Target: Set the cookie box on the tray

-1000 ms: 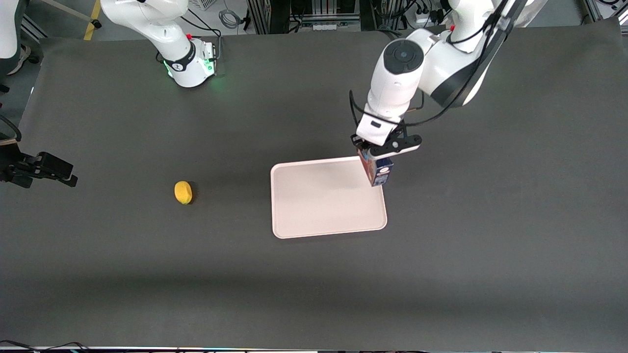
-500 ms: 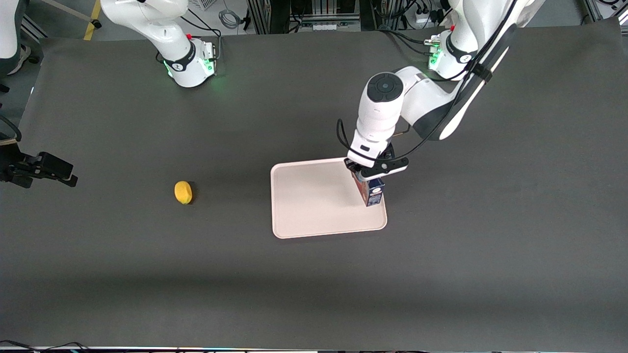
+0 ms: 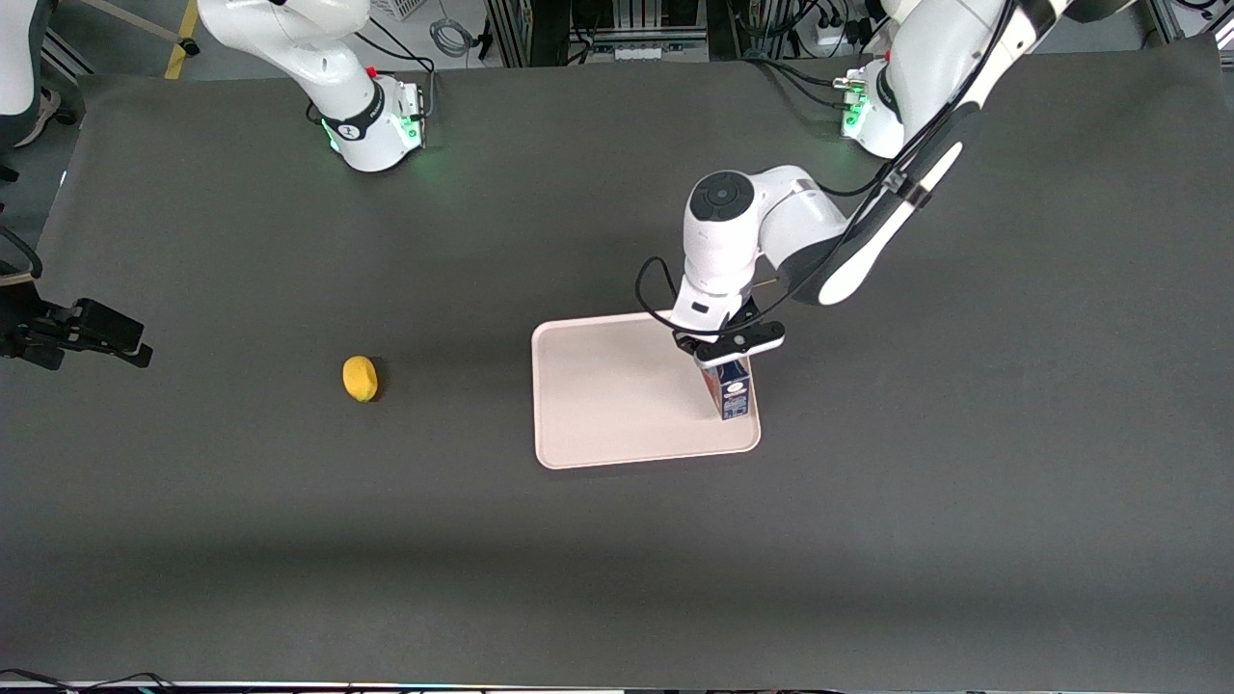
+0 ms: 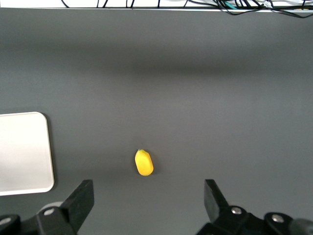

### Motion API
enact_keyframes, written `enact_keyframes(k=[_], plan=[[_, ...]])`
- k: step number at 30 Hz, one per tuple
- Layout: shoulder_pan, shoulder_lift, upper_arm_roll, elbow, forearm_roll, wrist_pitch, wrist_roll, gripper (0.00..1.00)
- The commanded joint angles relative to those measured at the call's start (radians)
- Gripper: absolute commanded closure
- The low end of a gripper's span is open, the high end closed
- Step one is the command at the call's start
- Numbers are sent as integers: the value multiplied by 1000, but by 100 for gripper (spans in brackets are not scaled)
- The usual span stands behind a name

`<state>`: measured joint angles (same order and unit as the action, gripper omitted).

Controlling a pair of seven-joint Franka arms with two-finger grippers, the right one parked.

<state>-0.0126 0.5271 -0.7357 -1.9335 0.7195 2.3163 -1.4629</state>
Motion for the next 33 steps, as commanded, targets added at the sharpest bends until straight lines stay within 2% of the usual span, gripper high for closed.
enact_keyframes(k=[1, 15, 18, 19, 21, 22, 23, 33], plan=[[-17, 80, 1, 51, 101, -5, -20, 95], [-21, 131, -2, 76, 112, -3, 32, 93], [-21, 139, -2, 77, 112, 2, 47, 79], [-21, 140, -2, 77, 112, 8, 47, 67], [-20, 148, -1, 84, 112, 11, 49, 22], [-20, 151, -1, 85, 112, 11, 49, 7], [-20, 152, -1, 87, 113, 11, 50, 0], [-20, 152, 1, 91, 113, 11, 50, 0]])
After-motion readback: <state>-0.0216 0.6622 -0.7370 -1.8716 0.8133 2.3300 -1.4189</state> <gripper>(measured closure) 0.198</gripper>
